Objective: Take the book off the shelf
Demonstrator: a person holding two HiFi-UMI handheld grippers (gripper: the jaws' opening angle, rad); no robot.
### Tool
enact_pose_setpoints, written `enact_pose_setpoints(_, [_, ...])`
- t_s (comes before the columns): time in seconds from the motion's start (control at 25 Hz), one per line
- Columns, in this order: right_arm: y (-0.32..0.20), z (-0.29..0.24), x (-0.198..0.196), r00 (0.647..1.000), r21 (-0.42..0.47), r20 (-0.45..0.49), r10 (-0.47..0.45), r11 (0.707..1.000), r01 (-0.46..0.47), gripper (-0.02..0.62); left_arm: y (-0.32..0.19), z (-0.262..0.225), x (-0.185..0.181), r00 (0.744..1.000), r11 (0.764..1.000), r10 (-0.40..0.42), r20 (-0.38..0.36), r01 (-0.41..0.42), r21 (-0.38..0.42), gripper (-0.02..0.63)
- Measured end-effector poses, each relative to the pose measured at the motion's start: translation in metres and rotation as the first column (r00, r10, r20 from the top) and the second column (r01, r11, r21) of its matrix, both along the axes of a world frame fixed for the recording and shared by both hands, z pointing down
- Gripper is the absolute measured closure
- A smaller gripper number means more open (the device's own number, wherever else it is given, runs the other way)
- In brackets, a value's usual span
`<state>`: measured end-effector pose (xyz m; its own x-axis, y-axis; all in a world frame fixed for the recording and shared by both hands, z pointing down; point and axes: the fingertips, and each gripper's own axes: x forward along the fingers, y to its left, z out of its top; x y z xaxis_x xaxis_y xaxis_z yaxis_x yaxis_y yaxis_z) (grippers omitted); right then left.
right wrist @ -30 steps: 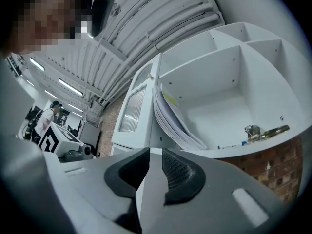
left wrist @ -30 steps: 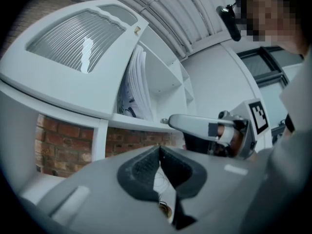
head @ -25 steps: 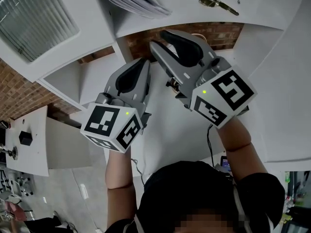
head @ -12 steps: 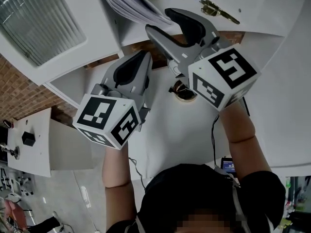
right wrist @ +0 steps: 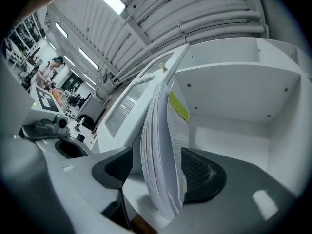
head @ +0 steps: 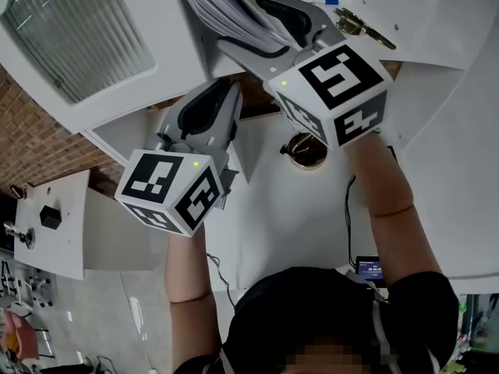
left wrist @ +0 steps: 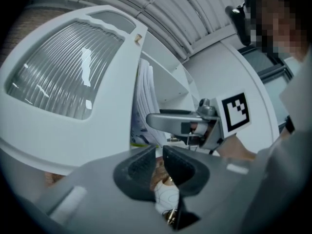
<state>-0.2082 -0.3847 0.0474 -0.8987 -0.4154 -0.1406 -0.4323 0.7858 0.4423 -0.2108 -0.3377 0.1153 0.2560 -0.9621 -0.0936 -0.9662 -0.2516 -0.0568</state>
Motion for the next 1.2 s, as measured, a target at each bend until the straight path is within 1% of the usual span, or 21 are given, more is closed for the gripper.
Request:
enact_pose_setpoints(0.2, [-0.012,0.006,-0.017,0.992,0.075,-0.09,0.094,0.993,-0.087,0.266,0.005,0.0,-0.011,1.0,1.0,-0.008,0.001,0.008,0.003,0.554])
enact_pose_setpoints(0.28, [-0.016,0.008,-0.022,0.988,0.08,-0.107,0.114,0.991,-0.106,0.264,0.006,0.0,-0.016,1.0,1.0,-0.008,0.001,0.008,0.006,0.554])
enact_pose_setpoints(0.4, [-0.021,0.011,-0.028,0.986,0.062,-0.121,0.116,0.992,-0.109,0.264,0.008,0.001,-0.022,1.0,1.0,-0.007,-0.002,0.007,0.003,0.554])
enact_pose_setpoints(0.52, [-0.024,0.013,-0.034,0.984,0.054,-0.131,0.123,0.992,-0.116,0.264,0.008,0.004,-0.028,1.0,1.0,-0.006,-0.005,0.006,-0.001,0.554])
enact_pose_setpoints(0.84, [-0.034,0.013,-0.046,0.972,0.076,-0.127,0.199,0.979,-0.191,0.264,0.006,0.011,-0.039,0.999,1.0,0.027,-0.022,-0.027,-0.01,0.554])
enact_pose_setpoints(1.0, [-0.04,0.013,-0.049,0.967,0.065,-0.115,0.227,0.973,-0.221,0.271,0.009,0.011,-0.045,0.999,0.999,0.044,-0.031,-0.044,-0.001,0.554])
enact_pose_setpoints(1.08, [-0.042,0.012,-0.05,0.965,0.064,-0.107,0.24,0.97,-0.234,0.283,0.01,0.01,-0.047,0.998,0.999,0.053,-0.035,-0.053,0.005,0.554])
enact_pose_setpoints(1.2, [-0.044,0.009,-0.048,0.961,0.058,-0.086,0.262,0.965,-0.258,0.351,0.011,0.009,-0.05,0.997,0.998,0.063,-0.043,-0.063,0.013,0.554])
